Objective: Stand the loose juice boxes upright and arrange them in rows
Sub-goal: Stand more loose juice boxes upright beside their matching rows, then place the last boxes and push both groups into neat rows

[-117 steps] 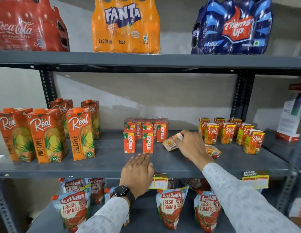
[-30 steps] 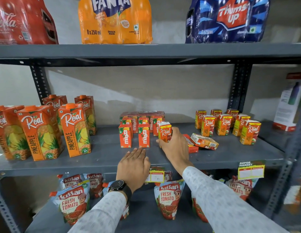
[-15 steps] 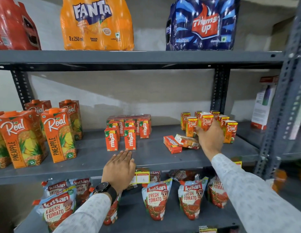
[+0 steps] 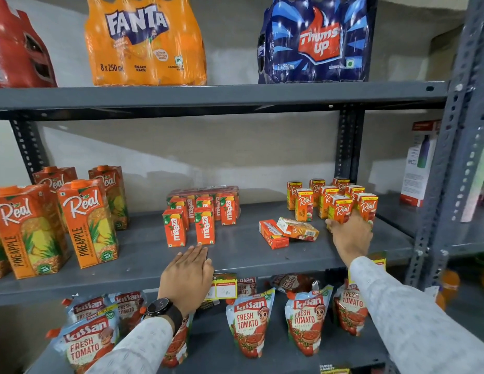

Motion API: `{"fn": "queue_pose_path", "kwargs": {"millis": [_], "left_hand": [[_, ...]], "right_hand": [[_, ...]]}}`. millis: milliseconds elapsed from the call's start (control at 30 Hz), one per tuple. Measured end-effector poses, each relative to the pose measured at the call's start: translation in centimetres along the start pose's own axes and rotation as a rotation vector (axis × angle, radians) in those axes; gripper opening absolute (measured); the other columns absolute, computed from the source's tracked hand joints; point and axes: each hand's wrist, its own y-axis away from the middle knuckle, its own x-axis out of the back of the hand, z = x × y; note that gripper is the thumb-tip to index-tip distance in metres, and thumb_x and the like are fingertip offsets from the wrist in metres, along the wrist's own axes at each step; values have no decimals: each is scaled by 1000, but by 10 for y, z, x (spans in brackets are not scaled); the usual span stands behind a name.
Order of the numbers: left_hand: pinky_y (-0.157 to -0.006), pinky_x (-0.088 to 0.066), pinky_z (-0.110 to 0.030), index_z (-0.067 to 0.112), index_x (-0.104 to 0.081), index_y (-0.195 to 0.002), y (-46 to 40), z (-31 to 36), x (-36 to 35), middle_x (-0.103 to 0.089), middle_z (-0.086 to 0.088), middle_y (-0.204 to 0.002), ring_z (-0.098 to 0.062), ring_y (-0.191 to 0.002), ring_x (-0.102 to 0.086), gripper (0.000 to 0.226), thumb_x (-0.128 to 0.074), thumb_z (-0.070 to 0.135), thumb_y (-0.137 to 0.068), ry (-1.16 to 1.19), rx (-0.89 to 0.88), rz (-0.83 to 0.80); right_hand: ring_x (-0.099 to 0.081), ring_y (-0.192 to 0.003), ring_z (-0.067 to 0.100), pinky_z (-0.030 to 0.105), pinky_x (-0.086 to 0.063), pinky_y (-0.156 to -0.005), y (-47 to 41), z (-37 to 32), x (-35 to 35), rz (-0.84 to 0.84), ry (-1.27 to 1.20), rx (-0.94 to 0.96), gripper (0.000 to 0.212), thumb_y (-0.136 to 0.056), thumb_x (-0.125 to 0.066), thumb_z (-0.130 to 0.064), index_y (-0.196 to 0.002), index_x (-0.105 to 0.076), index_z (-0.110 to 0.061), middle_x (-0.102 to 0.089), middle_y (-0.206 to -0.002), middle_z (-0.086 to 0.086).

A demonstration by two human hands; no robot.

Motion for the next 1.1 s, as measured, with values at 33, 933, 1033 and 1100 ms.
{"fn": "queue_pose_path", "kwargs": {"millis": [33,933,1033,1100], "left_hand": [[-123,-24,-33,22,-44,-149,0,1,1,-43,3,-156,-12,-146,-34,63,-12,46,-100,3,1,5],[-123,-24,-34,22,-43,-150,0,-5,-3,-43,3,-156,-13,-147,-34,63,-13,47,-101,31,-12,16],[-122,-26,-35,24,-42,-150,-1,-4,-4,-43,5,-156,-12,-146,-35,68,-7,50,-98,26,-13,17],[-122,-27,-34,23,-44,-149,-1,-4,-5,-45,4,-155,-13,-145,-36,68,-7,50,-98,24,-15,25]], "right_hand": [[-64,-112,41,53,-50,-94,2,0,2,30,-23,19,48,-87,-81,-34,-123,-59,-12,-68,-122,14],[-41,-135,32,72,-12,-112,48,-129,-45,-714,724,549,62,-71,-78,-60,-123,-64,-29,-61,-130,7],[-39,-138,26,67,-10,-115,52,-127,-50,-781,571,653,62,-73,-79,-59,-128,-64,-34,-63,-130,1],[-33,-144,25,66,-8,-117,53,-127,-49,-835,510,609,81,-72,-77,-66,-141,-54,-33,-59,-140,2]]}}
